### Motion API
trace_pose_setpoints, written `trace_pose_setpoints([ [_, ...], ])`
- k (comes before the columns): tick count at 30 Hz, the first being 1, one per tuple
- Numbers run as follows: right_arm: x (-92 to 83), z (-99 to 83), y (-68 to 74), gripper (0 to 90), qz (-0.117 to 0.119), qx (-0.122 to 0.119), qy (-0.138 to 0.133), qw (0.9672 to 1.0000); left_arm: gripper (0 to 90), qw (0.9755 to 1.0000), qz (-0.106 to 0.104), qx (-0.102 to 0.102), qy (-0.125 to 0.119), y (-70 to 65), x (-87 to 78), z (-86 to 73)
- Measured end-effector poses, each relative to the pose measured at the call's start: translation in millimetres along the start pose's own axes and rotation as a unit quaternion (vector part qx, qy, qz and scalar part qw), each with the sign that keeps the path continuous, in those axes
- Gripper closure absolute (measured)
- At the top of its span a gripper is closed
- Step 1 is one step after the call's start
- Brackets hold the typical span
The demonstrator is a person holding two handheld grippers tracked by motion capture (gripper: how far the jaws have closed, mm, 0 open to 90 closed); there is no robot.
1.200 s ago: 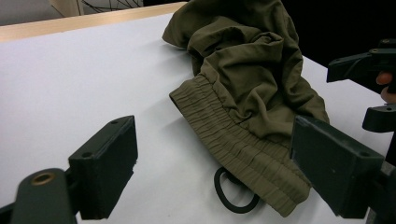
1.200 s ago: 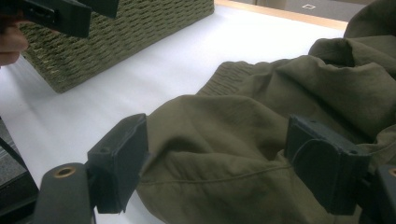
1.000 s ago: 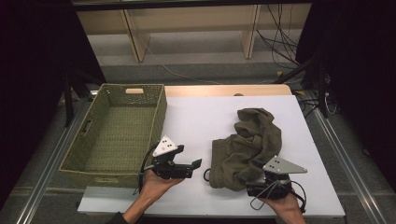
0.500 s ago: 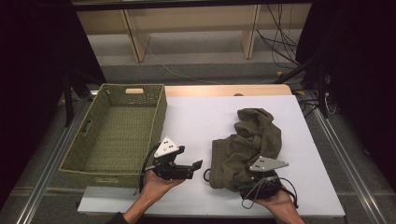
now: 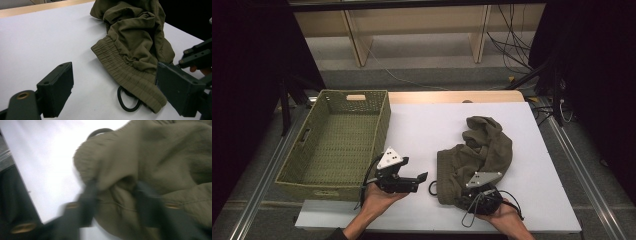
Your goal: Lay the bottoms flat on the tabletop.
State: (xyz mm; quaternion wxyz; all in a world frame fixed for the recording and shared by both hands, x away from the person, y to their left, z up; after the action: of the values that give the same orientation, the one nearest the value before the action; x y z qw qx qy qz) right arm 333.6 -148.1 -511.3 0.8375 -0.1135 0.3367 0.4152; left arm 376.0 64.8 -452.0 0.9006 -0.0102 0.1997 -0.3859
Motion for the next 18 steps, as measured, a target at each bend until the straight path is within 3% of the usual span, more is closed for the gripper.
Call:
trace_pose_setpoints([
  [3,-2.6,4.4,-0.8,84.8,-0.007,-0.004,-0.006,0.9999,15.2,1.0000,0.001,0.002,0.000,0.3,-0.5,0.8],
  [5,-10.4,20.1,-9.1,87.0,-0.018,0.001,-0.038,0.9991,15.2,1.0000,0.003,-0.002,-0.005,1.1,-1.0,1.8],
  [6,-10.4,20.1,-9.1,87.0,-0.018,0.001,-0.038,0.9991,15.2,1.0000,0.003,-0.002,-0.005,1.1,-1.0,1.8],
  [8,-18.3,36.2,-20.0,87.4,-0.038,-0.001,-0.071,0.9968,15.2,1.0000,0.003,-0.004,-0.006,1.8,-1.2,2.1],
  [12,-35.7,70.7,-52.6,87.6,-0.086,0.008,-0.124,0.9885,15.2,1.0000,0.004,-0.004,-0.001,2.1,-0.8,0.8],
  [13,-38.2,76.5,-61.9,87.6,-0.098,0.012,-0.129,0.9867,15.2,1.0000,0.004,-0.004,-0.001,2.1,-0.6,0.6],
  [14,-38.9,82.9,-79.8,87.7,-0.120,0.023,-0.130,0.9840,15.2,1.0000,0.004,-0.004,0.000,2.2,-0.4,0.4],
  [15,-38.9,82.9,-79.8,87.7,-0.120,0.023,-0.130,0.9840,15.2,1.0000,0.004,-0.004,0.001,2.1,-0.3,0.1],
  [17,-36.3,82.7,-104.6,87.7,-0.142,0.039,-0.125,0.9812,15.2,1.0000,0.004,-0.003,0.002,2.2,-0.3,-0.2],
  [18,-36.3,82.7,-104.6,87.7,-0.142,0.039,-0.125,0.9812,15.2,1.0000,0.005,-0.003,0.002,2.4,-0.1,-0.4],
])
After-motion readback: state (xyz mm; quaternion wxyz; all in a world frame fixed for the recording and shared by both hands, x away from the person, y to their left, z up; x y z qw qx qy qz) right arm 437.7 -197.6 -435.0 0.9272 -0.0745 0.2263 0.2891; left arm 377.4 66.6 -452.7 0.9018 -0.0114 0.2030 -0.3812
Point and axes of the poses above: each handheld gripper's, and its own axes: x roughly forward along the jaws, z roughly out of its top, y roughly to its left, the point moved 6 cm from there along x, roughly forward along the jaws, and after that the axes turned 8 degrees about -y, right-handed, at the moved point
